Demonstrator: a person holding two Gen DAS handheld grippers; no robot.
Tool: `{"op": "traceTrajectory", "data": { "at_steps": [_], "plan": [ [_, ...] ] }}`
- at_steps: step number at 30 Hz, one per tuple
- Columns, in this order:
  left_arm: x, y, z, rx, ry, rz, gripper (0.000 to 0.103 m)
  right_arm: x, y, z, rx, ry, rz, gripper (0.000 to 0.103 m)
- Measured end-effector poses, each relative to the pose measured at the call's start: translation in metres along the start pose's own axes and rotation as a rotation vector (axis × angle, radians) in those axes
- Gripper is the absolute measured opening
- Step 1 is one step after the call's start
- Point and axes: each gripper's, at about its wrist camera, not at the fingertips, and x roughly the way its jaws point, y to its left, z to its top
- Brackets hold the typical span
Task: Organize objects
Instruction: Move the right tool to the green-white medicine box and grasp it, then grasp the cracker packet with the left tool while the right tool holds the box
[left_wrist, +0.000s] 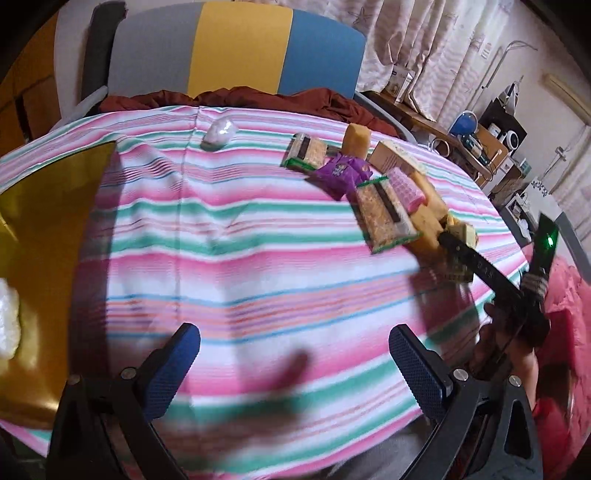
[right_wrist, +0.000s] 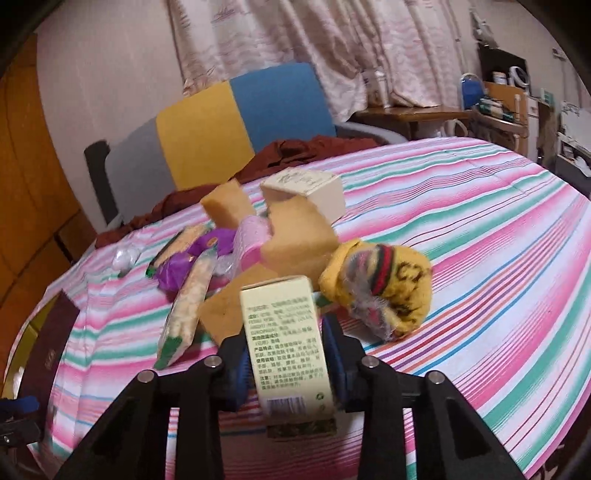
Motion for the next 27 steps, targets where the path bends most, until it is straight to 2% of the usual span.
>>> {"op": "traceTrajectory", "data": {
  "at_steps": [3, 7, 14, 17, 22, 23, 27],
  "plan": [
    [0.011, -0.009, 0.014, -0.009, -0.014, -0.028, 0.103, -0.003, -0.012, 0.001, 0.081, -0.04, -0.023, 0.031],
    [0.036, -0.026, 0.037, -0.036, -0.012, -0.074, 0.103, 0.003, -0.022, -0.004, 0.151, -0.028, -0.038, 0.03],
    [0.078, -0.058, 0.071, -0.032, 0.014, -0.187, 0.103, 0.003, -0.018, -0.009, 0.147, -0.058, -0.048, 0.03],
    [0.097, -0.06, 0.084, -0.088, 0.018, -0.246, 0.103, 0.004, -0.021, -0.011, 0.158, -0.063, -0.034, 0.03],
    [0.126, -0.053, 0.096, -0.249, 0.056, -0.359, 0.103, 0.004, -0.024, -0.013, 0.17, -0.073, -0.024, 0.03],
    [0.127, -0.052, 0.097, -0.266, 0.044, -0.378, 0.103, 0.005, -0.024, -0.013, 0.168, -0.073, -0.025, 0.03],
    [0.131, -0.06, 0.098, -0.233, 0.023, -0.42, 0.103, 0.006, -0.025, -0.013, 0.173, -0.075, -0.016, 0.03]
  ]
}}
